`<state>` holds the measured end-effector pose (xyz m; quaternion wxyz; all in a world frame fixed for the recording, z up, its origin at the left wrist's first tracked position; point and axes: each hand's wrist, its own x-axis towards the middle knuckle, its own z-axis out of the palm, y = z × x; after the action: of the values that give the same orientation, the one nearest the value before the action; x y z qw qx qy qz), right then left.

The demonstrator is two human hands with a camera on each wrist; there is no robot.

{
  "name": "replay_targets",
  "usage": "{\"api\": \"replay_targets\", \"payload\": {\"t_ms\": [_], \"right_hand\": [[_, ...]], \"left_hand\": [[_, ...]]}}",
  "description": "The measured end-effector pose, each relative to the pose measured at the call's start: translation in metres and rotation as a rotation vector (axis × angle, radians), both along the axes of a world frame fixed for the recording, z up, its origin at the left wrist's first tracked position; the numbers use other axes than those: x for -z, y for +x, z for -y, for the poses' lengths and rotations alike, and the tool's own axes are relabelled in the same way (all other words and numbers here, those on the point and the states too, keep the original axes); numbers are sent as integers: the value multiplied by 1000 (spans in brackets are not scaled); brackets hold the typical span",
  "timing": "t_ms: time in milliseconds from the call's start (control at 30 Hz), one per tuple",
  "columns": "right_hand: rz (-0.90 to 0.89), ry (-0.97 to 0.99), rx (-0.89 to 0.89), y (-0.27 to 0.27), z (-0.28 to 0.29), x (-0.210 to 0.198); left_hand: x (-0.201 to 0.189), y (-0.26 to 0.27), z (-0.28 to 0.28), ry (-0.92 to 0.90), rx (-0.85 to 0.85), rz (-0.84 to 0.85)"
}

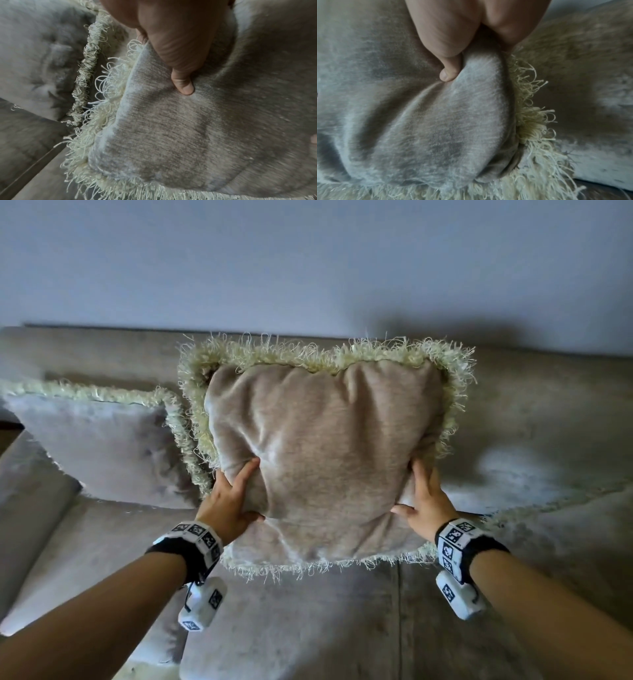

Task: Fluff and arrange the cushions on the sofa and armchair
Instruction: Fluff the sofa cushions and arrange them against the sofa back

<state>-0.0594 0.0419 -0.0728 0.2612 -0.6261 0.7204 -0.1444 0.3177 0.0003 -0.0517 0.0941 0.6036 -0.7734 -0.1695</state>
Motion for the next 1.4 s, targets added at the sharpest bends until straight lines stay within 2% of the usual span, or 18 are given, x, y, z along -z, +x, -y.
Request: {"api": "replay_targets", "payload": {"t_ms": [200,400,567,667,867,1000,1100,1233,1400], "right_hand": [[-15,-19,66,72,35,14],[4,-50,187,95,43,48],[-7,-32,246,88,55,96],[-83,0,266,86,62,133],[-148,50,338,90,67,206],[-158,69,337,90,64,244],[-172,-6,313,88,64,250],[-141,-75,215,84,58,236],[-129,-82,179,74,38,217]], "left_hand": [[23,60,50,39,0,28],[67,72,83,76,28,27],[114,61,106,43,84,0],[148,58,119,38,100,1],[209,67,133,-91,193,199],[239,70,134,-74,228,261],[248,71,132,-82,221,194],[248,73,127,-111,183,185],[226,76,104,-181,148,270]]}}
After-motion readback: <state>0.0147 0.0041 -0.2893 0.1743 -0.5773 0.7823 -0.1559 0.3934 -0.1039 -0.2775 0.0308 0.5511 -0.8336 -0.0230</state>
